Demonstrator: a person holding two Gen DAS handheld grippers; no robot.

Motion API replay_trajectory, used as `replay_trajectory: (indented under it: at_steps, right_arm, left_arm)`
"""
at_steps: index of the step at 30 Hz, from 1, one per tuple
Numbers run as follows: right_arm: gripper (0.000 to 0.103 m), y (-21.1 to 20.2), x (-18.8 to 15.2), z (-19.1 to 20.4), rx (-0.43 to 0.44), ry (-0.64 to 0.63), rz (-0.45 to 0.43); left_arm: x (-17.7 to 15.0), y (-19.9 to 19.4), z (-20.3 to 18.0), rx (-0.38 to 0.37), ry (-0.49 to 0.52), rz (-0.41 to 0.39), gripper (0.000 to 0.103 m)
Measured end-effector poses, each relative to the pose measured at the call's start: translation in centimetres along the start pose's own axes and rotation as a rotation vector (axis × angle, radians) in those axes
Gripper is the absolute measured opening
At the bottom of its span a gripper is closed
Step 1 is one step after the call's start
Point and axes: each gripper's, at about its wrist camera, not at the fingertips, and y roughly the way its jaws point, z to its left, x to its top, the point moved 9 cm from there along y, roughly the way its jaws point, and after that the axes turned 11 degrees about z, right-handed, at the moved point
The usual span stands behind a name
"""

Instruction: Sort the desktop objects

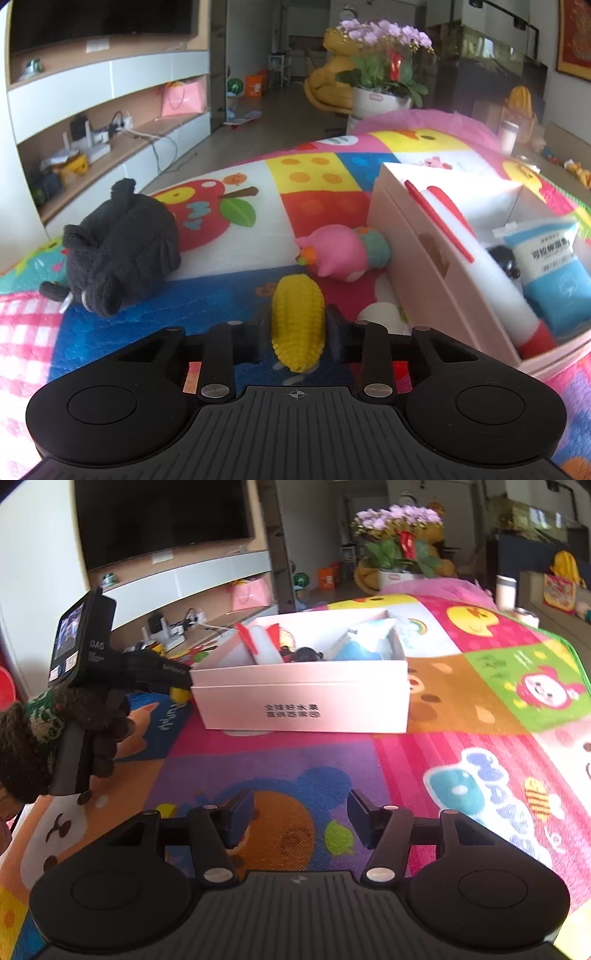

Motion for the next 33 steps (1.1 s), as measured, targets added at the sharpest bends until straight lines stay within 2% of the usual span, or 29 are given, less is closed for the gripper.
replay_trajectory:
  at_steps: [3, 5, 10, 14, 17, 20, 22, 25, 29, 33]
  right_arm:
    - [0.065, -0.1, 0.0, -0.3, -0.003, 0.023, -0.031]
    - [0.069, -0.2, 0.1, -0.6, -0.003, 0.035, -0.051]
    - [0.077, -0.4, 0.2, -1.2, 0.013, 0.078, -0.084]
    - [0.078, -0.5, 0.3, -1.1, 0.015, 0.074, -0.091]
    - [0.080, -0.9, 0.1, -0.8, -0.002, 0.058, -0.114]
    - [0.081, -1.5, 0.0, -0.7, -0.018, 0.049, -0.145]
    - [0.082, -1.7, -0.1, -0.6, -0.016, 0.045, -0.159]
    - [0.082, -1.6, -0.1, -0.5, -0.005, 0.041, -0.158]
    - [0.083, -1.5, 0.0, -0.6, 0.005, 0.048, -0.152]
    - [0.085, -1.5, 0.0, -0.6, -0.003, 0.048, -0.151]
  left_arm:
    - [-0.8, -1.7, 0.6, 0.025, 0.039, -0.031, 0.035]
    - [-1.9, -3.8, 0.6, 0.011, 0.057, -0.047, 0.035]
    - [-5.9, -9.4, -3.2, -0.151, 0.159, -0.047, 0.035]
    - [-8.9, -11.0, -8.1, -0.282, 0.288, -0.027, 0.036]
    - [-10.1, -10.4, -10.0, -0.305, 0.331, -0.004, 0.040]
    - [-9.4, -10.3, -9.6, -0.323, 0.295, -0.017, 0.049]
    - [-8.1, -10.5, -8.5, -0.296, 0.260, -0.049, 0.049]
    - [-5.9, -9.8, -6.4, -0.193, 0.236, -0.093, 0.046]
    - [-4.2, -6.9, -5.5, -0.038, 0.320, -0.128, 0.047]
    - [-3.5, -3.9, -5.3, 0.012, 0.362, -0.114, 0.047]
